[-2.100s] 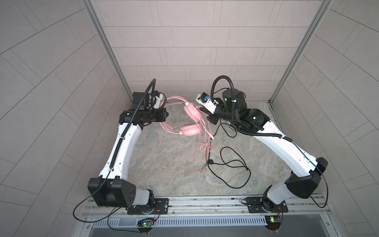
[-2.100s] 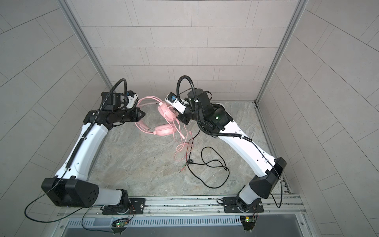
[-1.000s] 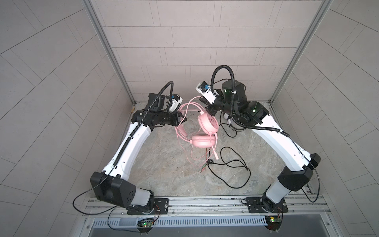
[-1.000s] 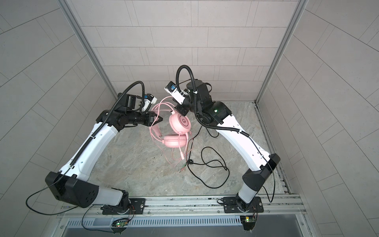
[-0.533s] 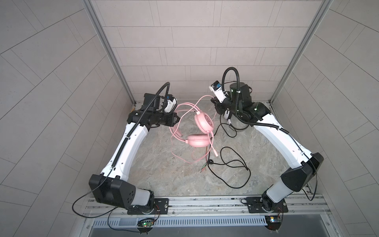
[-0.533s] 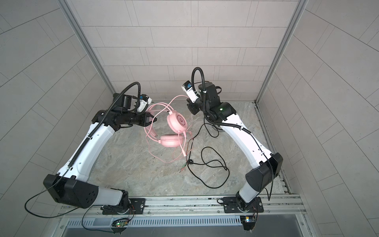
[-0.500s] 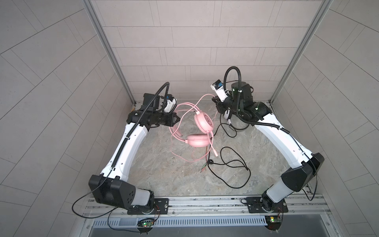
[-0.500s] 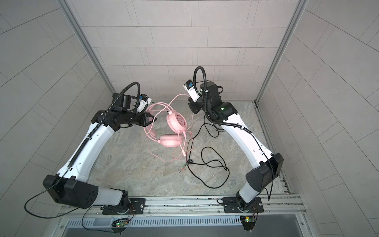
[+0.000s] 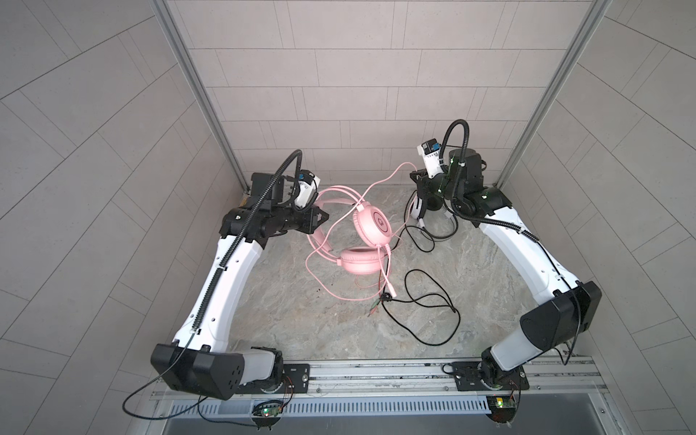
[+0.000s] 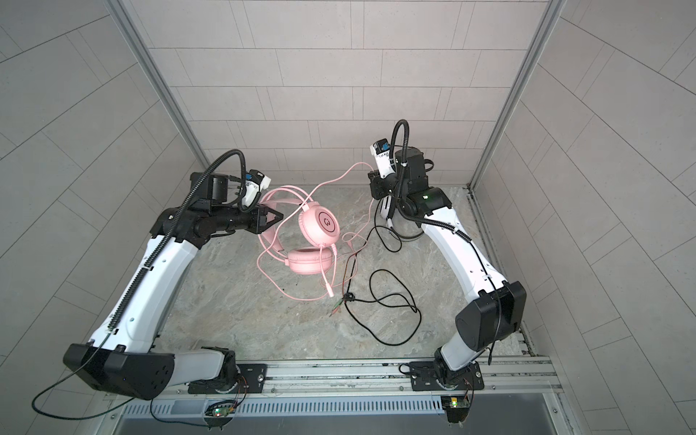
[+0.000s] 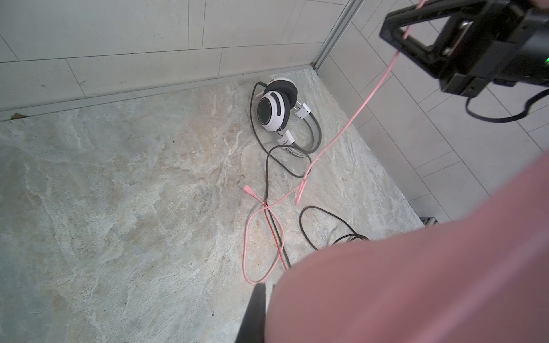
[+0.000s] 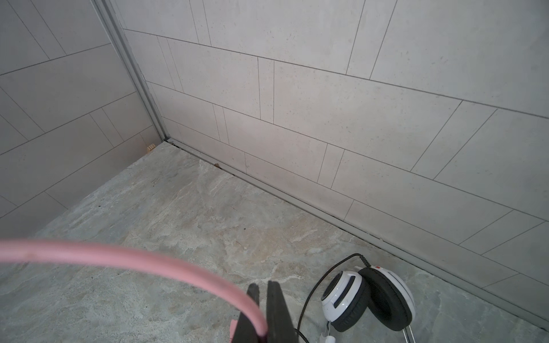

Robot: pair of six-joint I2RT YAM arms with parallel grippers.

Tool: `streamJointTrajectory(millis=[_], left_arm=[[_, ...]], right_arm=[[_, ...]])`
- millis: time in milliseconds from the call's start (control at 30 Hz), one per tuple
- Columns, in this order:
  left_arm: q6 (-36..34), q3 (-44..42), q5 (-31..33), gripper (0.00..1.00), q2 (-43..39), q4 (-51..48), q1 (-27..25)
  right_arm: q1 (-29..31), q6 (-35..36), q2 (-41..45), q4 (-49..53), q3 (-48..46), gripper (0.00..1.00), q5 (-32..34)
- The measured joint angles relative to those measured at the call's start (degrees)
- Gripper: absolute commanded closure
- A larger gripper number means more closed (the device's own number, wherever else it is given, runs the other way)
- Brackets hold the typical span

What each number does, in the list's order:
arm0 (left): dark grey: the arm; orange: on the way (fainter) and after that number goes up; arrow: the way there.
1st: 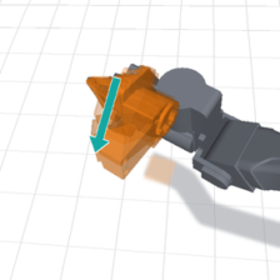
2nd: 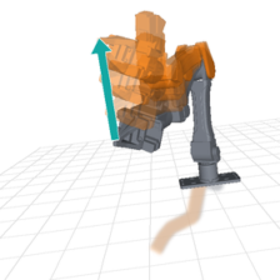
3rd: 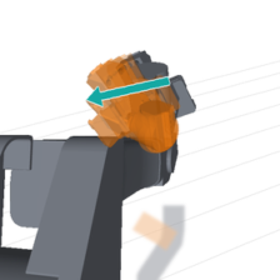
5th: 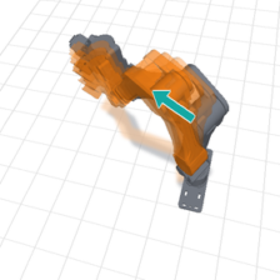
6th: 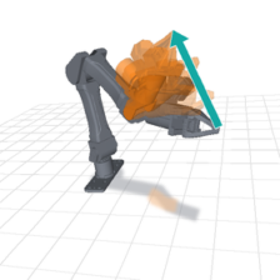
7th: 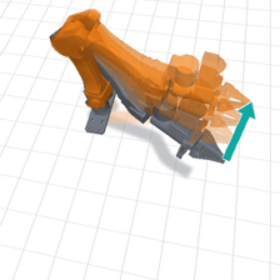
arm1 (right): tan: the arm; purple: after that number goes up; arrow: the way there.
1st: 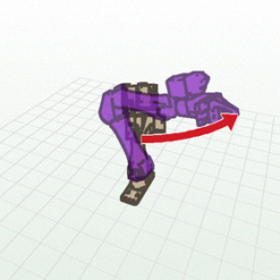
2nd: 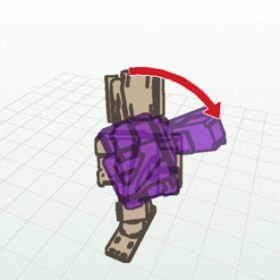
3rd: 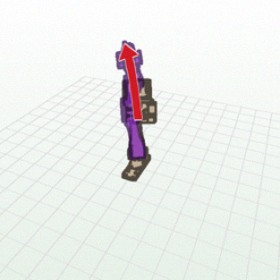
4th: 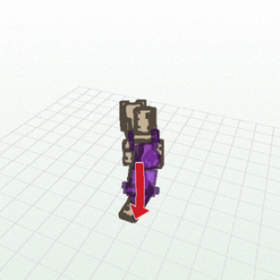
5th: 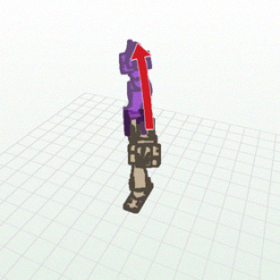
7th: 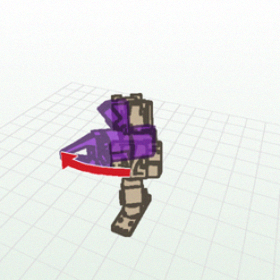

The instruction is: Wrap the headphones

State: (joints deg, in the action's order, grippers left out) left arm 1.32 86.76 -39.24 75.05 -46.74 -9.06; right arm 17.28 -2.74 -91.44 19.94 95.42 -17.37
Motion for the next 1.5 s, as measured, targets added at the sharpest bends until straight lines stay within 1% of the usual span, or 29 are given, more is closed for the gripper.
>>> streamJointTrajectory(millis=[167, 333, 633, 867, 1300, 1500], left_arm=[[2.01, 0.26, -2.91, 1.00, -0.52, 0.37, 0.44], [3.48, 2.14, -4.22, 1.00, -0.96, 0.37, 0.81], [5.35, 3.69, -6.45, 1.00, -4.04, 0.26, 1.60], [9.25, 3.82, -11.02, 1.00, -4.17, 2.56, 2.32], [14.34, 3.82, -15.45, 1.00, -4.17, 6.84, 3.91], [17.79, 3.30, -18.29, 1.00, -4.39, 10.71, 5.55]], right_arm=[[-0.37, -2.47, -2.43, -2.89, -4.00, 1.00, -0.96], [-1.01, -4.15, -4.28, -4.15, -6.51, 1.00, -1.66], [-5.16, -6.56, -4.68, -7.80, -9.31, 1.00, -1.68], [-7.26, -7.74, -4.74, -9.53, -10.91, 1.00, -1.70], [-8.74, -9.35, -4.74, -12.48, -13.40, 1.00, -1.81], [-9.97, -9.94, -4.74, -13.00, -14.47, 1.00, -1.88]])
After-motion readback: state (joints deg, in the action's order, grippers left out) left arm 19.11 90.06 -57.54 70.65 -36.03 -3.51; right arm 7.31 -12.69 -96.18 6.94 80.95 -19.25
